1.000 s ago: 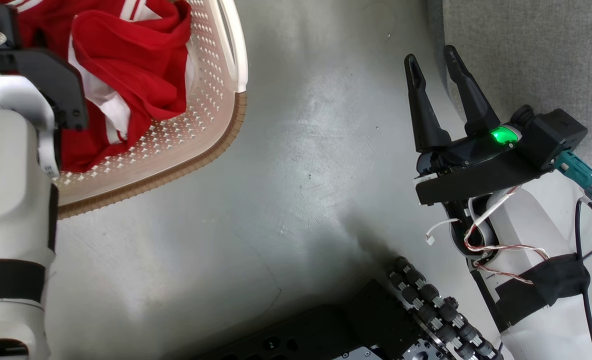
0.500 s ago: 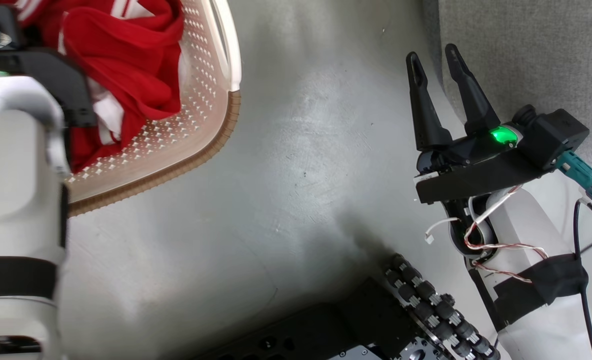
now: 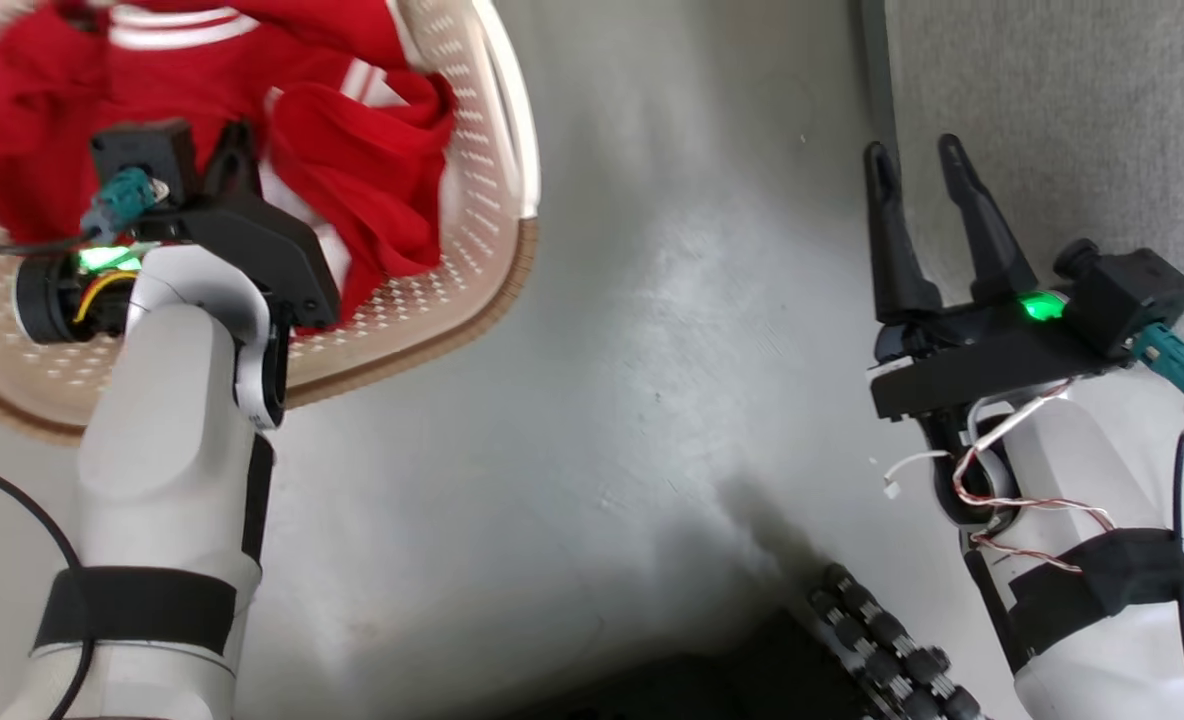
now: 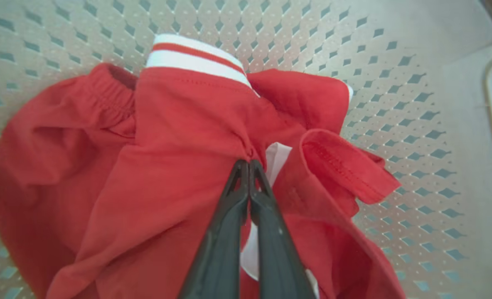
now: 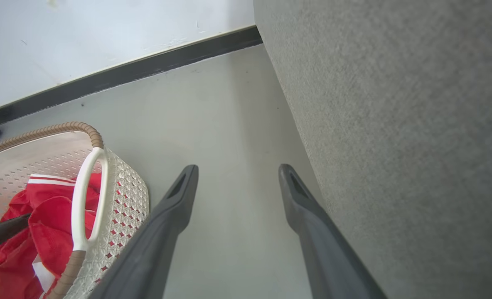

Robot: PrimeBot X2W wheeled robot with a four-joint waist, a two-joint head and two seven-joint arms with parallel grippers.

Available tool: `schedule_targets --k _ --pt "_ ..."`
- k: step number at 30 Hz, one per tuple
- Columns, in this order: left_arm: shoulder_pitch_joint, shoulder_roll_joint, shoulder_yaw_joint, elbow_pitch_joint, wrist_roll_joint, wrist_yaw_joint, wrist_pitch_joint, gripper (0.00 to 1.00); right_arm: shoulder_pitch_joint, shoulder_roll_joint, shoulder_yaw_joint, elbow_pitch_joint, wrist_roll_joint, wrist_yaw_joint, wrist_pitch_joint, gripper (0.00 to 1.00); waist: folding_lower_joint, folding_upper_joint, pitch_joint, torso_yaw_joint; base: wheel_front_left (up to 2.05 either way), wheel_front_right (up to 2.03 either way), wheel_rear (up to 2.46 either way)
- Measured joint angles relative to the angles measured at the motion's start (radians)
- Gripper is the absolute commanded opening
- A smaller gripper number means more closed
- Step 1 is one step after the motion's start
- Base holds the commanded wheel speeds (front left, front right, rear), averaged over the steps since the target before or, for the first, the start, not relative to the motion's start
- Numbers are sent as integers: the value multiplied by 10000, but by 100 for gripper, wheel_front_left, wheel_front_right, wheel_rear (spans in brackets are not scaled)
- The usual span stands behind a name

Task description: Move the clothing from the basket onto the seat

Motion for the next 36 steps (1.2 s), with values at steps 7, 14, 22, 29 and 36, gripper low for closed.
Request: schedule_targets --k 7,14,22,29,36 --pt "478 -174 115 8 -477 -351 -725 0 208 -144 -431 165 -205 0 -4 100 -1 0 -884 547 0 0 0" --pt "1138 -376 107 69 -897 -721 -1448 0 793 -301 -777 424 -397 2 -4 100 0 0 -1976 1227 0 0 0" --pt "1919 -447 -69 44 -1183 -1011 -1797 0 1290 -508 -917 564 -614 46 -4 100 -1 -1 -3123 1888 0 0 0" --pt "2583 -460 -577 -431 -1753 -1243 -1916 0 1749 -723 -1005 654 -734 58 -2 100 -2 -1 -4139 2455 0 0 0" --pt "3293 -460 -1992 -1415 -2951 -1323 -2027 0 1982 -802 -796 709 -1051 61 -2 100 -2 -1 -5185 2959 0 0 0"
